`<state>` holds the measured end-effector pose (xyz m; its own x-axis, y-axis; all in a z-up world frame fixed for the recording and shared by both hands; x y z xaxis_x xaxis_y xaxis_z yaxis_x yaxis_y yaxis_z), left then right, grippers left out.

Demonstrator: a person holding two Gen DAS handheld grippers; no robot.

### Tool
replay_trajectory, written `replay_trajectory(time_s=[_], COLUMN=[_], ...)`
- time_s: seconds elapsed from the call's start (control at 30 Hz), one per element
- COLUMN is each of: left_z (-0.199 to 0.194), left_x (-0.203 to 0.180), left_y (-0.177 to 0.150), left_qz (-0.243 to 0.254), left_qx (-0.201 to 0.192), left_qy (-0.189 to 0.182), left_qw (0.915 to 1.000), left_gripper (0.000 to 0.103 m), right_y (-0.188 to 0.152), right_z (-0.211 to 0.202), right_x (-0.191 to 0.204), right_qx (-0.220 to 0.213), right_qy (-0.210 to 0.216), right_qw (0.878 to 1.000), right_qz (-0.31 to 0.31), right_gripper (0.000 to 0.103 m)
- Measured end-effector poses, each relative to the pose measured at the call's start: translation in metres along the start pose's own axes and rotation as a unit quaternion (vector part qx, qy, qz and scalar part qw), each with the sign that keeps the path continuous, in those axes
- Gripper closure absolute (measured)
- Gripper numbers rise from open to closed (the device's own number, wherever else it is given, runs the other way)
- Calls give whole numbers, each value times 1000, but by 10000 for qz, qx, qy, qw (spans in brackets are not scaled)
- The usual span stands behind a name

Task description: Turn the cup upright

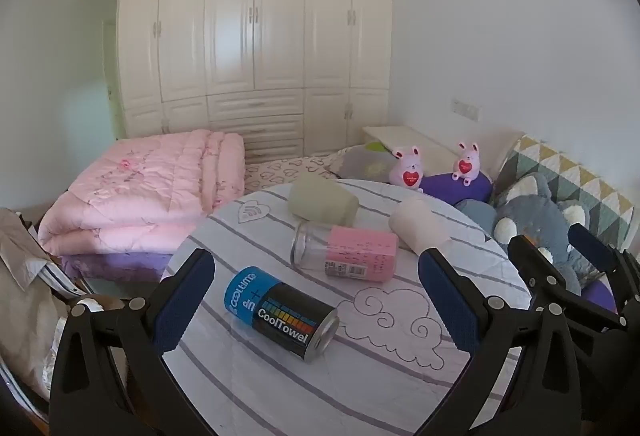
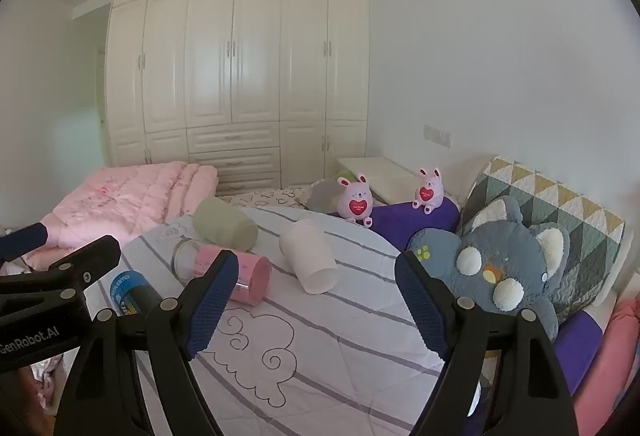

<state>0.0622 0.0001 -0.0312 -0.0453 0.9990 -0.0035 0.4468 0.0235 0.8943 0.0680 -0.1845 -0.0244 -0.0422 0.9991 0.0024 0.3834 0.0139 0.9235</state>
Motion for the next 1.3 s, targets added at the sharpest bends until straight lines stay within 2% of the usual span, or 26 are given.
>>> replay_trajectory(time_s=[0.07,0.53,1.3], left_z=[0,1,17], left_x=[0,-2,1], left_y=[-1,-1,-13], left_qz=[-8,-54,-80], left_qx=[25,164,303], left_qy=[4,-18,-42], left_qw=[10000,9998,9995], left_gripper=[0,0,0], right_y=[0,-8,-6], right_z=[0,-4,14], right_x=[-1,0,2], right_qx=[-2,14,250], right_qy=[49,76,104], right_qw=[9999,9999,9996], right_qz=[162,104,64], right_gripper=[21,21,21])
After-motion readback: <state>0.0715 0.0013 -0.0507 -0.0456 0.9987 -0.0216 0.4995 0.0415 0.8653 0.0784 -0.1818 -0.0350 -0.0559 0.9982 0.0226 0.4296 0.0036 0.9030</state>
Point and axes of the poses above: each gripper's, at about its wrist camera, not at the fingertips, and z roughly the way its jaws point, x to its left, y to its top, the point moved 7 cm from there along z, roughly the way its jaws point, and after that the axes turned 2 degrees about y, right-handed, at the moved point
